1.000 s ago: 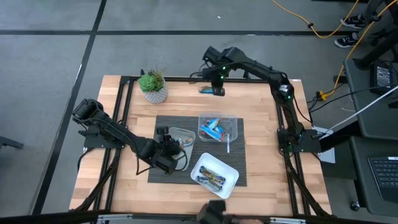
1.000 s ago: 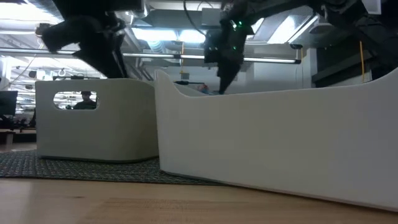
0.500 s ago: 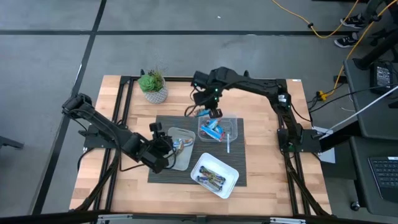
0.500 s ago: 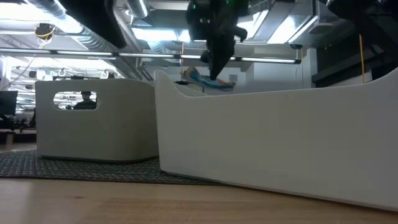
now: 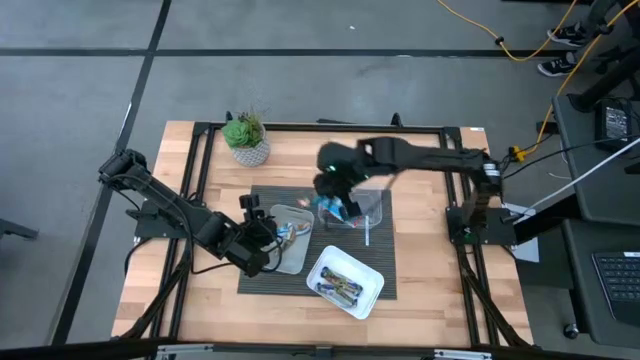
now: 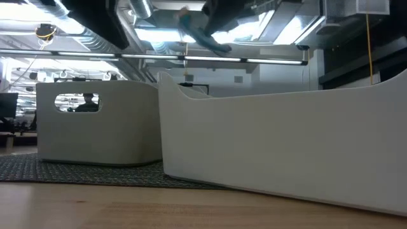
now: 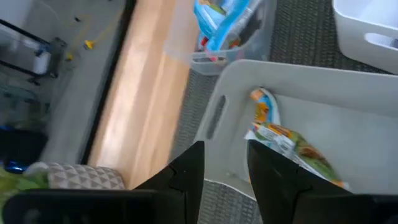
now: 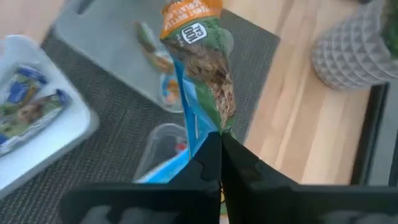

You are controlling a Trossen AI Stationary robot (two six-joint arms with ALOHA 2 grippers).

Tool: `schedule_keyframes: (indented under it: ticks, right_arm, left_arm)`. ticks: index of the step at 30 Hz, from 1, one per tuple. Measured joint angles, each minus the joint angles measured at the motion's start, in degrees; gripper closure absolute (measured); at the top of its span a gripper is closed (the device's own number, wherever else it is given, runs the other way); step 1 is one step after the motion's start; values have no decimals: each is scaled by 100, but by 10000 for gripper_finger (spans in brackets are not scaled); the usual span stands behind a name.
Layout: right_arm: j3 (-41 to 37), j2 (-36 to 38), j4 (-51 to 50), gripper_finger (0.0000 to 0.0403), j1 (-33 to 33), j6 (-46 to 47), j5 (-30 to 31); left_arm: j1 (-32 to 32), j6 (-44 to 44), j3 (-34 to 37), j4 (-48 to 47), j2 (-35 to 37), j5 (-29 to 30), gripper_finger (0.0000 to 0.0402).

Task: Pick and place Granola Bars by type
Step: Put the orange granola bar into the gray bin

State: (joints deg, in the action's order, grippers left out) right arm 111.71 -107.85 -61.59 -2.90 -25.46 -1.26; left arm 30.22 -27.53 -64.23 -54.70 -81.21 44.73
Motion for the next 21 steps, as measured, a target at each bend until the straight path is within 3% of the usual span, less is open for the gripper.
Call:
schedule_keyframes:
  ticks: [7, 12, 16, 21]
  right_arm:
    - [-2855, 1455, 2753, 401, 457, 103, 309]
    - [-4422, 2156, 4806, 401, 599, -13, 468]
    - [-5130, 2428, 6024, 401, 664, -31, 438]
    - [-5315, 2491, 6294, 401, 732, -26, 422]
  left_arm:
    - [-50, 240, -2, 121, 0, 402, 256]
    - [-223, 567, -2, 693, 0, 275, 206]
    - [-319, 1241, -2, 1631, 0, 171, 161]
    - [-348, 2303, -2, 2946, 0, 212, 121]
